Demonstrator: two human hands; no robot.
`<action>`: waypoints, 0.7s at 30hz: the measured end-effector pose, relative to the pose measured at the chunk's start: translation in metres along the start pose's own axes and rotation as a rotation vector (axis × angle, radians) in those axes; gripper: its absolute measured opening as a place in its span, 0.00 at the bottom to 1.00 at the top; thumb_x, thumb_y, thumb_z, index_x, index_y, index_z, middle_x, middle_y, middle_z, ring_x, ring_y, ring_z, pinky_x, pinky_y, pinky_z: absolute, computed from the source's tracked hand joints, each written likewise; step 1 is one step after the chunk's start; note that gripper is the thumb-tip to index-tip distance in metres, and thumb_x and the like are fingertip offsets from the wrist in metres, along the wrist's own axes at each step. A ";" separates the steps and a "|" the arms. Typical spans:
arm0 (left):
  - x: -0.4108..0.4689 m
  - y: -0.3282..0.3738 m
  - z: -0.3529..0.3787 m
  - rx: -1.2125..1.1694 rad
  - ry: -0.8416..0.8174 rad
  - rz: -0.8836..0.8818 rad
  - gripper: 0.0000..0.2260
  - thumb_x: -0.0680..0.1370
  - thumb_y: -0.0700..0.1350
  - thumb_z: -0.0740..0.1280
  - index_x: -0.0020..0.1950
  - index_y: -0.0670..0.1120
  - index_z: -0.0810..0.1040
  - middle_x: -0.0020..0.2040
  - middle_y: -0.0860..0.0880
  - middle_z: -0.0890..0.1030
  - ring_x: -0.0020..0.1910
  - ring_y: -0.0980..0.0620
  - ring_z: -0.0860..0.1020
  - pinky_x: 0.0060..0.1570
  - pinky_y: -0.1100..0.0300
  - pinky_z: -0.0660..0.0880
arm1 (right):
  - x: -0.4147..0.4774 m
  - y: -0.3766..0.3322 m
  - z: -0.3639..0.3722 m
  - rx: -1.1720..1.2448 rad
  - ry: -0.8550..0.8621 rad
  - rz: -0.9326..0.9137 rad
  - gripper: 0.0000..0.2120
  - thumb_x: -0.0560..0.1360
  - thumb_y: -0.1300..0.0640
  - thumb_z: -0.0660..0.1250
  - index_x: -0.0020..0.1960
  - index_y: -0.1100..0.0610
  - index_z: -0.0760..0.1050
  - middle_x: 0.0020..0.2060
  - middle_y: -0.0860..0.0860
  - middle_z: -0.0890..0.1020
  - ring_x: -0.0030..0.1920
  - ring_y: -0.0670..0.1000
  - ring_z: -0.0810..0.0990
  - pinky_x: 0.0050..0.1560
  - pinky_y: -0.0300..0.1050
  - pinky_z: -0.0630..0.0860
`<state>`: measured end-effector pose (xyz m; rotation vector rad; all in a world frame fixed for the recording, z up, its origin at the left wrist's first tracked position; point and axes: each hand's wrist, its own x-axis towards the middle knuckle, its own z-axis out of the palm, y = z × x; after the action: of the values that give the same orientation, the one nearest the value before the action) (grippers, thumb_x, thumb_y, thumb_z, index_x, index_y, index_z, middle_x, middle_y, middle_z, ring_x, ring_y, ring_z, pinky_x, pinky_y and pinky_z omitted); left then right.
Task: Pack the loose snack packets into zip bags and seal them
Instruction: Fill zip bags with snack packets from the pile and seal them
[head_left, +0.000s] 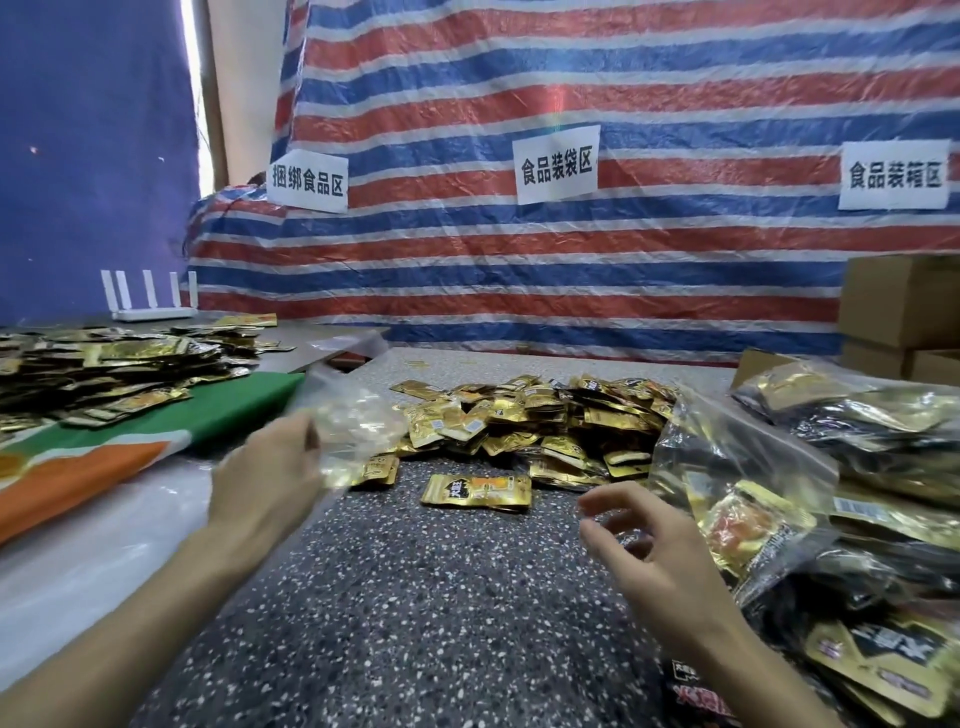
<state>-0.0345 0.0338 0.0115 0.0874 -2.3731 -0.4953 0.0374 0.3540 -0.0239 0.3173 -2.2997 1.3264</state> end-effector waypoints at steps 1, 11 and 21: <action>-0.004 0.018 0.001 -0.091 -0.018 0.066 0.07 0.80 0.40 0.65 0.42 0.49 0.74 0.39 0.51 0.79 0.35 0.53 0.75 0.32 0.59 0.65 | 0.001 -0.003 -0.001 0.090 0.006 0.038 0.07 0.74 0.50 0.71 0.51 0.50 0.79 0.41 0.45 0.84 0.44 0.41 0.81 0.39 0.34 0.77; -0.068 0.146 0.048 -0.511 -0.166 0.695 0.05 0.80 0.40 0.62 0.48 0.47 0.77 0.43 0.52 0.80 0.41 0.53 0.76 0.53 0.58 0.71 | 0.013 -0.009 -0.024 0.468 0.131 0.270 0.26 0.69 0.36 0.69 0.47 0.60 0.85 0.42 0.58 0.87 0.41 0.58 0.86 0.39 0.49 0.84; -0.083 0.127 0.077 -0.620 -0.272 0.501 0.07 0.79 0.40 0.64 0.51 0.50 0.81 0.51 0.57 0.80 0.52 0.58 0.76 0.58 0.57 0.74 | 0.015 -0.006 -0.026 0.533 -0.046 0.434 0.11 0.75 0.63 0.70 0.35 0.62 0.84 0.33 0.58 0.81 0.31 0.51 0.78 0.27 0.42 0.75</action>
<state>-0.0132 0.1925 -0.0454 -0.8762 -2.2625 -1.0034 0.0338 0.3734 -0.0003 0.0065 -2.0840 2.1688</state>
